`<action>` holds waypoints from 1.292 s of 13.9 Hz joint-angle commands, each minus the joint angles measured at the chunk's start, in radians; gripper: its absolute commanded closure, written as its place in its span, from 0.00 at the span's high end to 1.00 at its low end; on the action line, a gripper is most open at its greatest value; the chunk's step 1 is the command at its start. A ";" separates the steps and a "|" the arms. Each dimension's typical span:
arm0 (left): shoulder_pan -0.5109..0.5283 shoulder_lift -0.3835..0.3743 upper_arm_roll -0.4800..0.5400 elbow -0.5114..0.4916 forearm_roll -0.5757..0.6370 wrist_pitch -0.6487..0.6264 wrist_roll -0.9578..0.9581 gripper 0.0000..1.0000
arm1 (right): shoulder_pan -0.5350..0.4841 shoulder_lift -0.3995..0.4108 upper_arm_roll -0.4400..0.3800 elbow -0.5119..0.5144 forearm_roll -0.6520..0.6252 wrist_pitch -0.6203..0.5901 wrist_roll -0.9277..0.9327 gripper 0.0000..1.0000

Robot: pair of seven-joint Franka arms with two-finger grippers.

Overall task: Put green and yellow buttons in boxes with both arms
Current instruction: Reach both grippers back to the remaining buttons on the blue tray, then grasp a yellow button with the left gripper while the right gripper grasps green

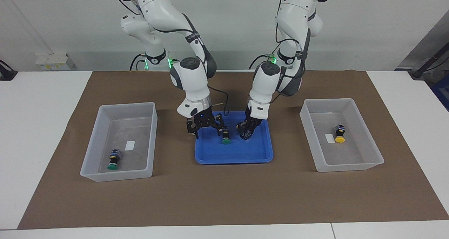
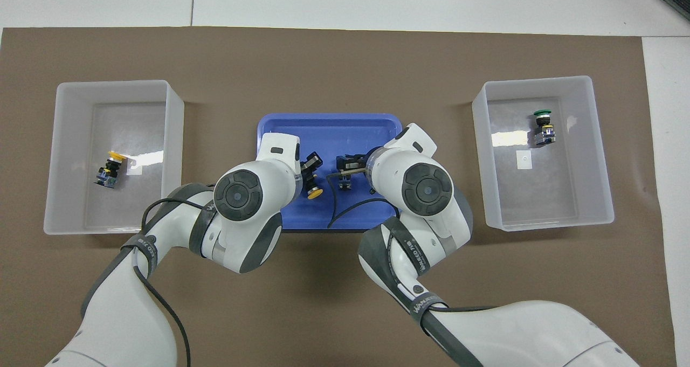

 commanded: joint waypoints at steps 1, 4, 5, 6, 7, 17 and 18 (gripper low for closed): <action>-0.023 0.005 0.020 0.001 -0.004 0.003 -0.010 0.00 | 0.023 0.033 -0.001 0.036 0.019 0.012 0.032 1.00; -0.020 0.005 0.022 0.021 0.004 -0.041 -0.005 0.00 | 0.033 0.039 -0.001 0.029 0.018 0.012 0.029 1.00; -0.012 0.004 0.023 0.045 0.004 -0.076 -0.004 0.00 | 0.035 0.042 -0.001 0.026 0.018 0.012 0.026 1.00; -0.004 -0.005 0.025 0.071 0.019 -0.129 0.006 0.00 | 0.037 0.050 -0.001 0.024 0.018 0.014 0.029 1.00; 0.012 -0.013 0.026 0.096 0.048 -0.194 0.019 0.00 | 0.044 0.058 -0.001 0.024 0.018 0.014 0.029 1.00; 0.334 -0.128 0.014 0.258 0.038 -0.642 0.586 0.00 | -0.026 -0.046 -0.011 0.029 0.018 -0.170 0.022 0.00; 0.373 -0.130 0.016 0.261 0.026 -0.650 0.669 0.00 | -0.057 -0.081 -0.011 0.029 0.018 -0.221 0.017 0.00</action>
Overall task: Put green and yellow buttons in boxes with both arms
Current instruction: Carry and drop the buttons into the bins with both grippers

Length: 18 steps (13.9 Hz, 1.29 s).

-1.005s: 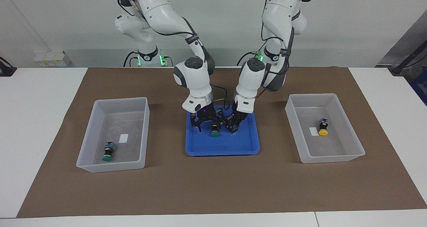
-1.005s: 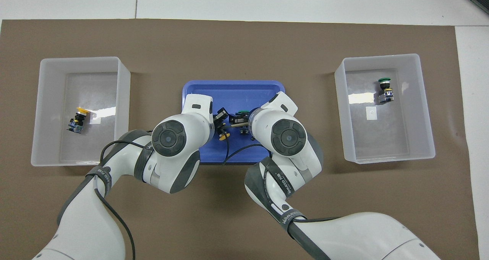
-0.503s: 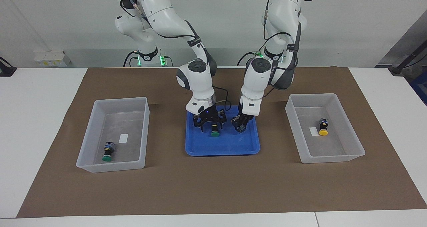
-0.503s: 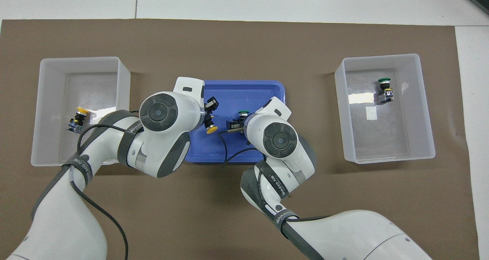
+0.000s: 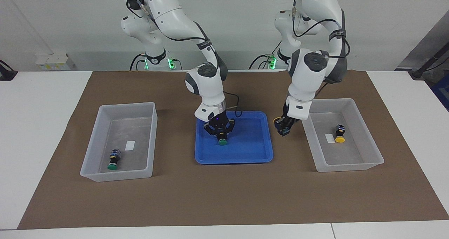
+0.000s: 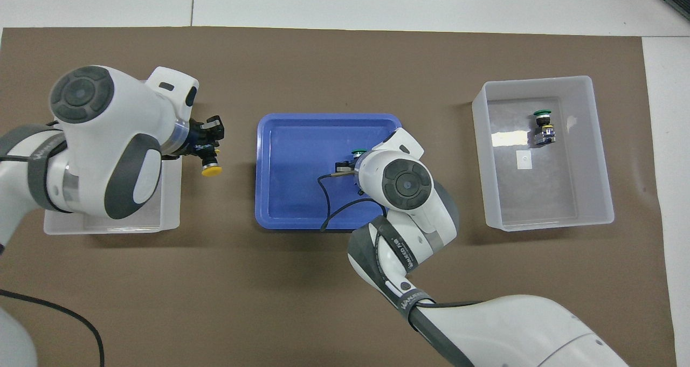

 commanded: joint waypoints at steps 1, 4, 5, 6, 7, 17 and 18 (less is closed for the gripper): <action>0.104 -0.003 -0.012 0.020 -0.030 -0.044 0.206 0.00 | -0.100 -0.124 0.007 -0.014 0.014 -0.135 -0.010 0.00; 0.210 -0.003 -0.009 0.013 -0.061 -0.022 0.427 0.00 | -0.231 -0.191 0.009 -0.014 0.014 -0.190 -0.094 0.00; 0.233 -0.003 -0.009 0.010 -0.062 -0.007 0.481 0.00 | -0.271 -0.198 0.009 -0.014 0.014 -0.193 -0.151 0.00; 0.242 -0.003 -0.007 0.002 -0.062 0.012 0.507 0.00 | -0.307 -0.202 0.009 -0.014 0.014 -0.193 -0.200 0.00; 0.242 -0.003 -0.004 -0.018 -0.062 0.048 0.526 0.00 | -0.342 -0.202 0.009 -0.014 0.014 -0.192 -0.246 0.00; 0.265 0.066 -0.003 -0.179 -0.064 0.355 0.655 0.00 | -0.534 -0.114 0.010 -0.072 0.017 -0.059 -0.506 0.00; 0.265 0.075 -0.003 -0.182 -0.064 0.372 0.670 0.00 | -0.534 -0.097 0.010 -0.073 0.017 -0.028 -0.508 0.00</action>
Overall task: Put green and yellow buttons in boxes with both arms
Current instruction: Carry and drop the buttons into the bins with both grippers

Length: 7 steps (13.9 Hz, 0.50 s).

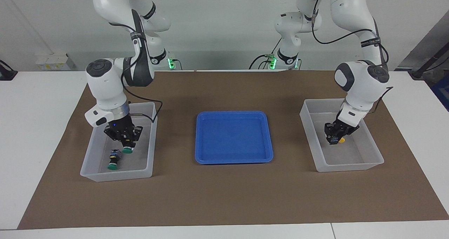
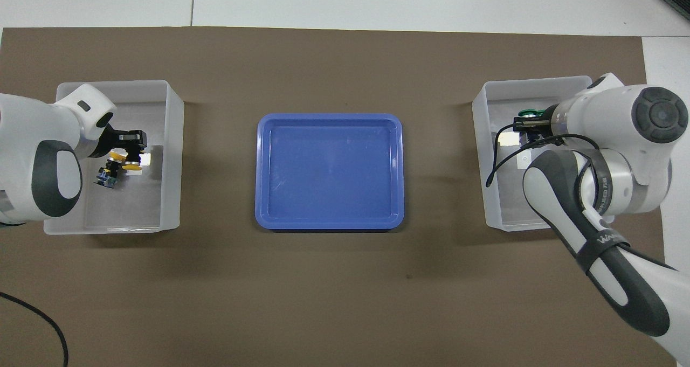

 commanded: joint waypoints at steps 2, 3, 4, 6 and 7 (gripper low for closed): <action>0.009 0.024 -0.005 -0.041 -0.015 0.092 0.054 0.00 | -0.027 0.057 0.015 -0.016 0.017 0.073 -0.036 0.00; 0.008 0.030 -0.005 -0.054 -0.015 0.120 0.056 0.00 | -0.027 0.065 0.014 -0.016 0.017 0.070 -0.034 0.00; 0.008 0.040 -0.005 -0.056 -0.015 0.132 0.056 0.00 | -0.027 0.065 0.014 -0.025 0.017 0.069 -0.036 0.16; 0.008 0.041 -0.005 -0.055 -0.013 0.128 0.056 0.00 | -0.025 0.064 0.014 -0.025 0.017 0.067 -0.034 0.72; 0.008 0.041 -0.005 -0.049 -0.013 0.122 0.056 0.00 | -0.027 0.064 0.014 -0.023 0.017 0.069 -0.034 0.91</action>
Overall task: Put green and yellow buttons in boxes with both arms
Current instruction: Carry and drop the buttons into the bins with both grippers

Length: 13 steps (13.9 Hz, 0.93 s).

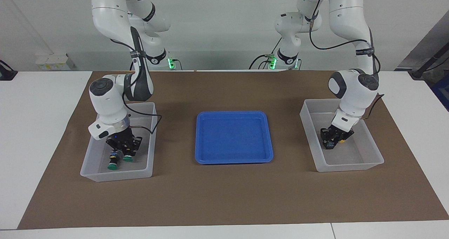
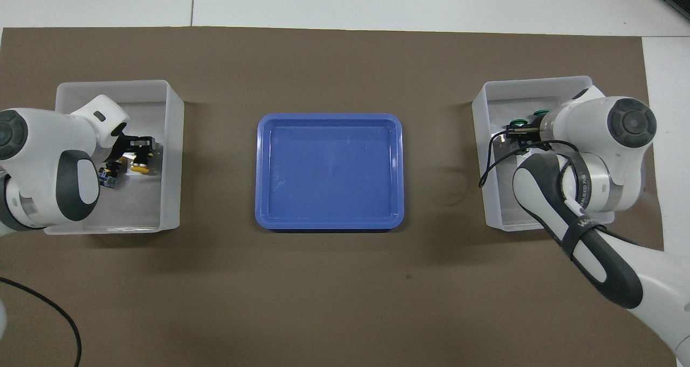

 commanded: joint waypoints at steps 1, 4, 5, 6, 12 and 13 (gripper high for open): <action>0.006 -0.001 -0.004 -0.008 -0.011 0.009 0.025 0.14 | -0.016 -0.013 0.013 -0.010 0.017 0.012 -0.027 0.95; 0.006 -0.012 -0.004 0.032 -0.004 -0.065 0.024 0.62 | -0.013 -0.039 0.013 -0.002 0.017 0.003 -0.013 1.00; 0.006 -0.021 -0.003 0.055 -0.002 -0.103 0.022 0.86 | -0.010 -0.064 0.015 -0.002 0.017 -0.015 -0.001 1.00; 0.006 -0.029 -0.003 0.075 -0.001 -0.135 0.022 0.88 | -0.002 -0.090 0.015 -0.002 0.019 -0.053 0.035 1.00; -0.005 -0.099 -0.003 0.172 0.041 -0.338 0.018 0.87 | 0.032 -0.259 0.023 0.062 0.022 -0.340 0.155 1.00; -0.006 -0.118 -0.004 0.176 0.041 -0.367 0.018 0.87 | 0.030 -0.274 0.023 0.093 0.033 -0.400 0.154 1.00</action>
